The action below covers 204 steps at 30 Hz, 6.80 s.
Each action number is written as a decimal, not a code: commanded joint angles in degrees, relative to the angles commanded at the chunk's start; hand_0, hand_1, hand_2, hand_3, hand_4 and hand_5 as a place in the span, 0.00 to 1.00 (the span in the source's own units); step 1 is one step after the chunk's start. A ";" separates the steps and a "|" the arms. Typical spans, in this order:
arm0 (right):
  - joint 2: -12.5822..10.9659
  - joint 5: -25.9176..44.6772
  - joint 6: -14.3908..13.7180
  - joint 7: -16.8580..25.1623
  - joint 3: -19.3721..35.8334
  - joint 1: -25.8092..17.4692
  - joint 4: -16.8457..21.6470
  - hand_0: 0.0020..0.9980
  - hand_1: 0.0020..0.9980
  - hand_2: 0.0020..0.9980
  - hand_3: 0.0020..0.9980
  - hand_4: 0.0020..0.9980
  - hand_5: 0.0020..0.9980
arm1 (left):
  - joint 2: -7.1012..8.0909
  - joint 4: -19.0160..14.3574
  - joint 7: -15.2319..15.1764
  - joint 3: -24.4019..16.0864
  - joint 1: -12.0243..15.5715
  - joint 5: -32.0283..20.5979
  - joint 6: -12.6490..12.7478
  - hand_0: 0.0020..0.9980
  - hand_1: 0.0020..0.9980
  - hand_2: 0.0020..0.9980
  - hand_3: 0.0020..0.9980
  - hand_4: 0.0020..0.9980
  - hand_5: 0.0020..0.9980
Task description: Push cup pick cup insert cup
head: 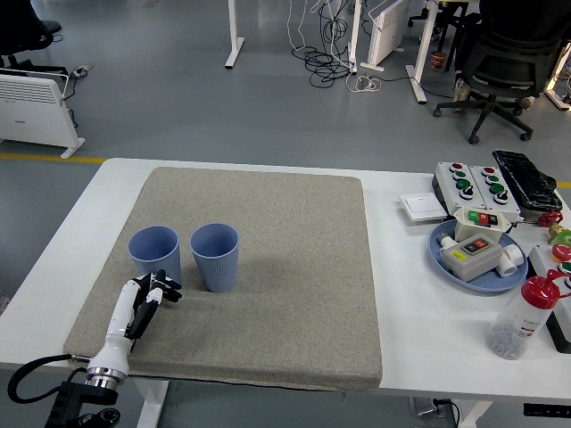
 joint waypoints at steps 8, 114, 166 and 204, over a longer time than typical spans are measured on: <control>0.06 -0.18 -0.02 -0.07 0.18 0.03 0.01 0.70 0.64 0.65 0.58 0.08 0.46 | 0.08 3.59 0.00 1.88 -3.45 -2.25 -1.11 0.51 0.42 0.41 0.42 0.52 1.00; 0.28 -1.30 0.17 -0.65 0.70 -0.52 0.17 0.70 0.64 0.65 0.58 0.08 0.47 | 11.19 -22.87 36.52 -12.14 -17.66 48.84 -32.68 0.90 0.93 1.00 1.00 0.98 0.70; 0.23 -0.75 0.06 -0.51 0.47 -1.19 0.19 0.70 0.64 0.65 0.58 0.08 0.46 | 11.05 -15.63 40.19 -1.93 -25.52 68.72 -46.54 0.37 0.55 0.71 0.56 0.57 0.09; 0.40 -0.54 -0.16 -0.67 0.63 -2.12 0.24 0.71 0.64 0.65 0.58 0.08 0.46 | 15.18 -3.13 38.31 -3.68 -42.79 67.54 -51.71 0.42 0.55 0.67 0.53 0.54 0.06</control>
